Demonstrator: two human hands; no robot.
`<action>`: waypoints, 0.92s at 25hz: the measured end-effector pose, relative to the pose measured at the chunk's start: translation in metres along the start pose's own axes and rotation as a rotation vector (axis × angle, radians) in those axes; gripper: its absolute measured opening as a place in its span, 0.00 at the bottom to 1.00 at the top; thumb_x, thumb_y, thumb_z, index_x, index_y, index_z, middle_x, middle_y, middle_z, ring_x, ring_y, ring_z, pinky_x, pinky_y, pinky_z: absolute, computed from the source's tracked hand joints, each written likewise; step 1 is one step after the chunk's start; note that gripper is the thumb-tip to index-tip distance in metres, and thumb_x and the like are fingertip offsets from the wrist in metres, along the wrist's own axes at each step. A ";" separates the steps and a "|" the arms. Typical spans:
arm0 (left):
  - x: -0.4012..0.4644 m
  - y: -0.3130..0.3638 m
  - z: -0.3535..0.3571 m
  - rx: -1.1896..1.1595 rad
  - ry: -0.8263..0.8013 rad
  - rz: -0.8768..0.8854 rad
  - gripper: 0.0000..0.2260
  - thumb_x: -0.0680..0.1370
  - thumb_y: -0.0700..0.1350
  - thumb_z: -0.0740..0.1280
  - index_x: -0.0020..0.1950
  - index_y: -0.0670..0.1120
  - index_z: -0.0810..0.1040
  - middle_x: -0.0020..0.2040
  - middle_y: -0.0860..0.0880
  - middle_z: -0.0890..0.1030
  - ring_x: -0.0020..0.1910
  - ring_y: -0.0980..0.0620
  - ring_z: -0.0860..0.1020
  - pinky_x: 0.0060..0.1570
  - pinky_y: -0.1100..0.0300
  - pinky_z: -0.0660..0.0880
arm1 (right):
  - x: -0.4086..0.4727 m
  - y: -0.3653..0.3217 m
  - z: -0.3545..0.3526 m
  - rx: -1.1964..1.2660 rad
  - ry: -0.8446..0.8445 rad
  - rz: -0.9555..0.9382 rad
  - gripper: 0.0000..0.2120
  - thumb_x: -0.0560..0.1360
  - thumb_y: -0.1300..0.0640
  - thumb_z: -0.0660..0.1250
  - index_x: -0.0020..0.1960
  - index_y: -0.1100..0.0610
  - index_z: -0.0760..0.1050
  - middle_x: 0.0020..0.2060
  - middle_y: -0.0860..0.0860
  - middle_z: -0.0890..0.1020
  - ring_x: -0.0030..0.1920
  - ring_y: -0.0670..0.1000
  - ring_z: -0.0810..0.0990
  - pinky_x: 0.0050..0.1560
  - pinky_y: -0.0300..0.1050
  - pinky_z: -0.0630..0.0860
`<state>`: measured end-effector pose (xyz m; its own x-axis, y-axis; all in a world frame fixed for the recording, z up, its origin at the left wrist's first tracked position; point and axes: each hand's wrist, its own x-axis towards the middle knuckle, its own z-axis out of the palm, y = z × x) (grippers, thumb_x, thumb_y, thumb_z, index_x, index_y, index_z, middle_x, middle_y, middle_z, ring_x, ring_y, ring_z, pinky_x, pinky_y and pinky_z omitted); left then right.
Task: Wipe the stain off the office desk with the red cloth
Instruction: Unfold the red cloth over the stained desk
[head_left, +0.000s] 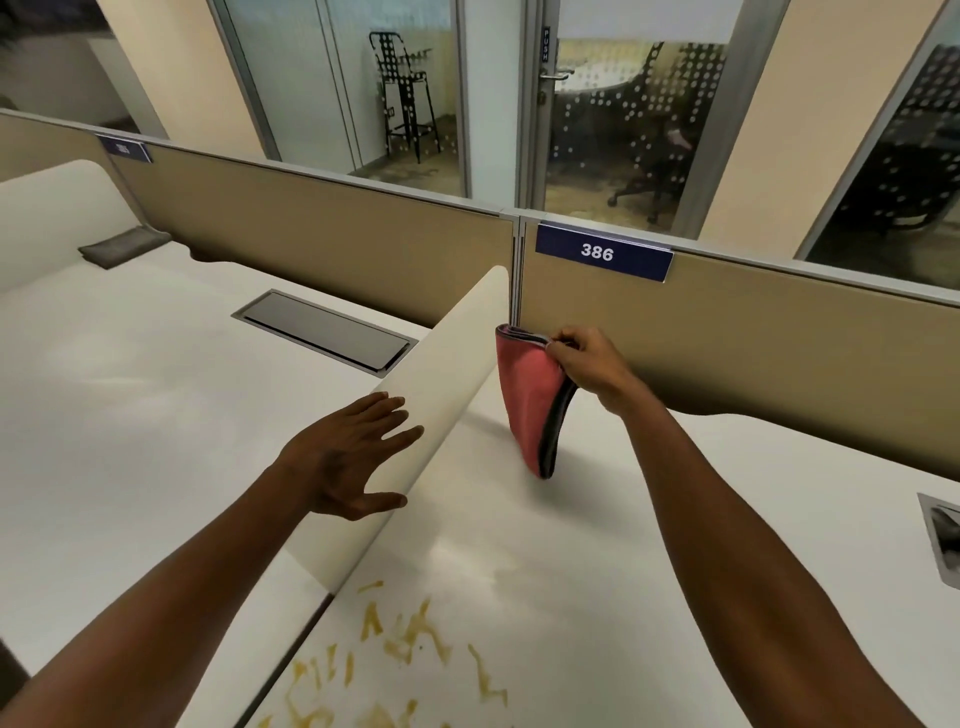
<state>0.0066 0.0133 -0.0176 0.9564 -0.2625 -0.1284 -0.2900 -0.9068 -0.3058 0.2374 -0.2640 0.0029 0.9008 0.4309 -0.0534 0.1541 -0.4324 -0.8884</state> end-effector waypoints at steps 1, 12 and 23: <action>-0.001 0.000 -0.003 -0.013 0.024 0.007 0.42 0.75 0.75 0.46 0.81 0.49 0.59 0.77 0.45 0.68 0.80 0.46 0.59 0.81 0.50 0.46 | -0.015 -0.005 0.003 0.119 -0.041 0.038 0.10 0.82 0.58 0.64 0.44 0.54 0.81 0.37 0.52 0.79 0.37 0.50 0.76 0.34 0.43 0.75; -0.004 0.157 -0.053 -1.198 0.539 -0.371 0.33 0.71 0.64 0.72 0.72 0.51 0.76 0.54 0.57 0.81 0.44 0.59 0.82 0.40 0.69 0.79 | -0.171 -0.014 0.039 0.656 -0.105 0.249 0.09 0.84 0.56 0.65 0.55 0.57 0.83 0.53 0.62 0.86 0.47 0.58 0.86 0.41 0.48 0.85; -0.051 0.180 -0.080 -1.524 0.281 -0.265 0.18 0.75 0.41 0.76 0.63 0.52 0.79 0.51 0.58 0.85 0.49 0.56 0.85 0.42 0.63 0.82 | -0.254 -0.010 0.054 0.481 -0.070 -0.054 0.11 0.79 0.60 0.74 0.60 0.59 0.82 0.52 0.56 0.89 0.54 0.56 0.88 0.63 0.60 0.82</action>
<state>-0.0917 -0.1627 0.0099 0.9983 0.0589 -0.0020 0.0229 -0.3558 0.9343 -0.0151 -0.3259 0.0005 0.8648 0.5018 -0.0173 -0.0200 0.0001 -0.9998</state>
